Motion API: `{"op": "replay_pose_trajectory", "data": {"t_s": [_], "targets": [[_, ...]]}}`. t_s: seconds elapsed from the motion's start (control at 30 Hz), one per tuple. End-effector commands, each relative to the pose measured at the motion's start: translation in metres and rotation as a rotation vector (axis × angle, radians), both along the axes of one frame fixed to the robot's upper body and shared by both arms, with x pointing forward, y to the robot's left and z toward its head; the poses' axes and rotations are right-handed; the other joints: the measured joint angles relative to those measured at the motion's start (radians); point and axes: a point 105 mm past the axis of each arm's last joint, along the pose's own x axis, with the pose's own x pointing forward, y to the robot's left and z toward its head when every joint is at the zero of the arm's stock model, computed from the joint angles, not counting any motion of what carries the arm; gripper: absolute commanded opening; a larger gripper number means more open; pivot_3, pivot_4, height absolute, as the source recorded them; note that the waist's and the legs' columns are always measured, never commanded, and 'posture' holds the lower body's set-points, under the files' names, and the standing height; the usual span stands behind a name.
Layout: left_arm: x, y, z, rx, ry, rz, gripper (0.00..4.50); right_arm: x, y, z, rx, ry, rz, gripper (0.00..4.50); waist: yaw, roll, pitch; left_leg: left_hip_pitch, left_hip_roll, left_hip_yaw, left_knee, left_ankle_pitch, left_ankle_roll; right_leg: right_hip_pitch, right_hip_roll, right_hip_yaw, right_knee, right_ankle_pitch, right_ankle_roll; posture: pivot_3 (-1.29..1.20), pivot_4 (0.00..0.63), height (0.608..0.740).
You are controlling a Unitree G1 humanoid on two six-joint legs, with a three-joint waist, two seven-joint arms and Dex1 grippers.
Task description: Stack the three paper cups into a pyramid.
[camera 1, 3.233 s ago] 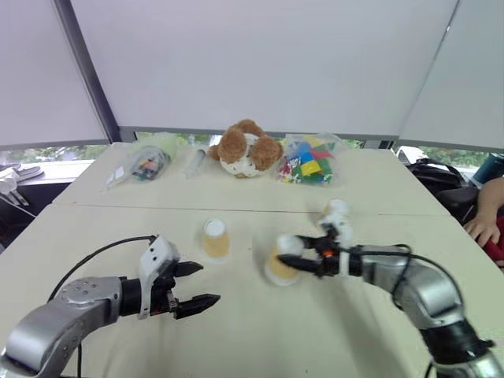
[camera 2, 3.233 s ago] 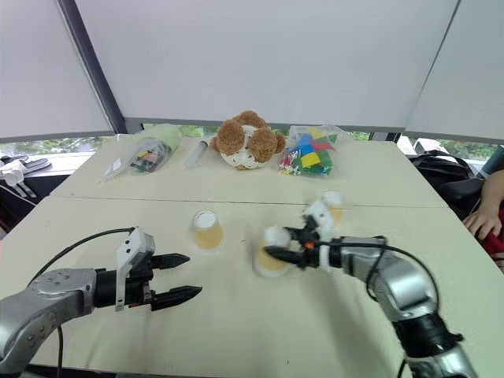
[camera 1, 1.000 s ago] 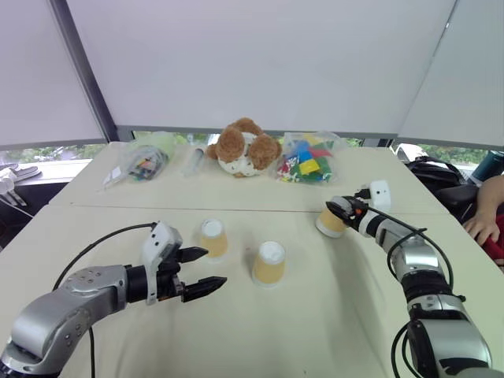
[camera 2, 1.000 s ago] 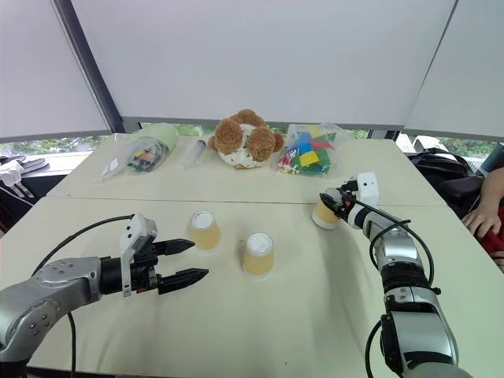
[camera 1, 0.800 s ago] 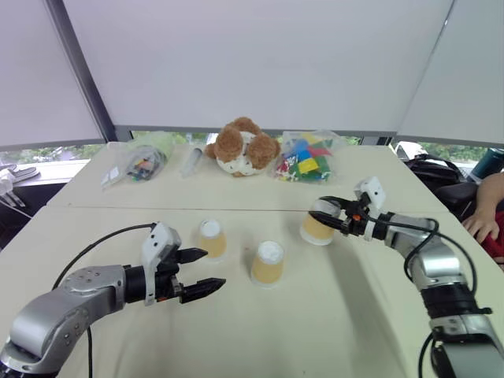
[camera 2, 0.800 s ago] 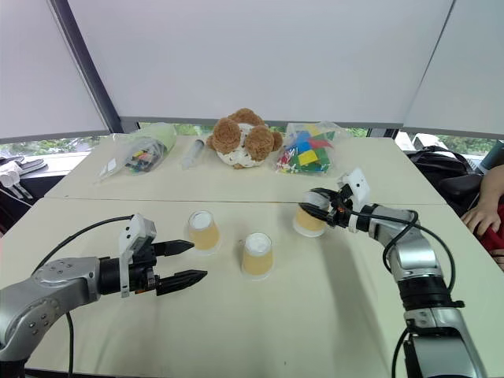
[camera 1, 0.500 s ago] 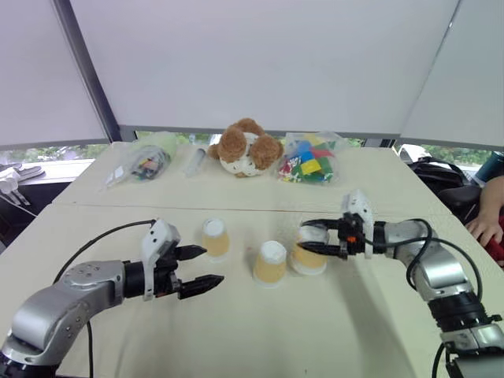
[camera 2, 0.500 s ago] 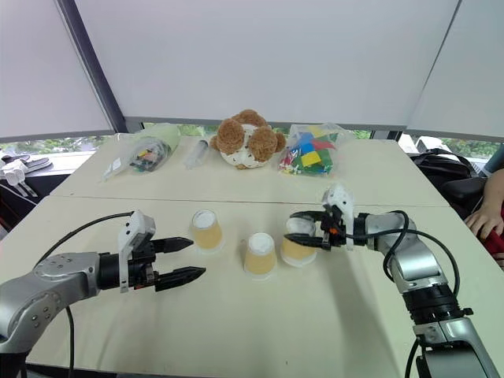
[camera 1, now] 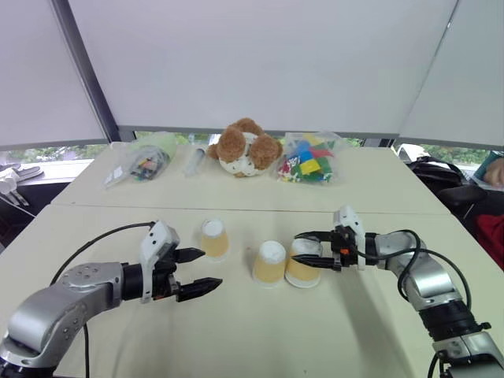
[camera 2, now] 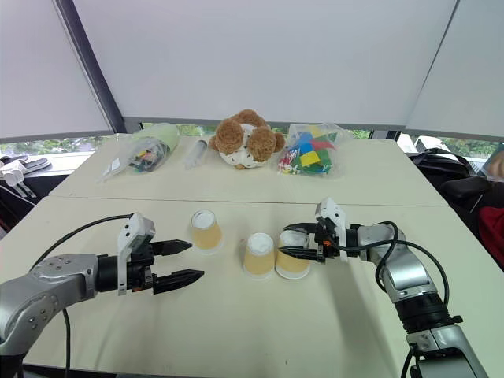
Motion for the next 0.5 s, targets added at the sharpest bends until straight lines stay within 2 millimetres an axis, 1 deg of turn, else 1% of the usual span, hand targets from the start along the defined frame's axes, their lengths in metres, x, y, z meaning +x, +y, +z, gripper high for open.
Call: {"op": "replay_pose_trajectory", "data": {"t_s": [0.03,0.47,0.5], "targets": [[0.0,0.002,0.011,0.012,-0.038,-0.014,4.5,0.0,0.003,0.006,0.01,-0.062,0.012,2.11,-0.001,0.0,0.0,0.0,0.0,0.0,0.0,0.0,0.0,0.0,0.0,0.0,0.0,0.0,0.0,0.0,0.15,0.74],[-0.001,0.007,0.011,0.038,-0.028,-0.015,4.5,-0.002,0.007,-0.007,0.016,-0.069,0.02,2.11,-0.001,0.0,0.0,0.0,0.0,0.0,0.0,0.0,0.0,0.0,0.0,0.0,0.0,0.0,0.0,0.0,0.15,0.74],[-0.001,0.007,0.011,0.038,-0.028,-0.014,4.5,-0.002,0.007,-0.007,0.015,-0.074,0.022,2.61,-0.001,0.0,0.0,0.0,0.0,0.0,0.0,0.0,0.0,0.0,0.0,0.0,0.0,0.0,0.0,0.0,0.15,0.74]]}}
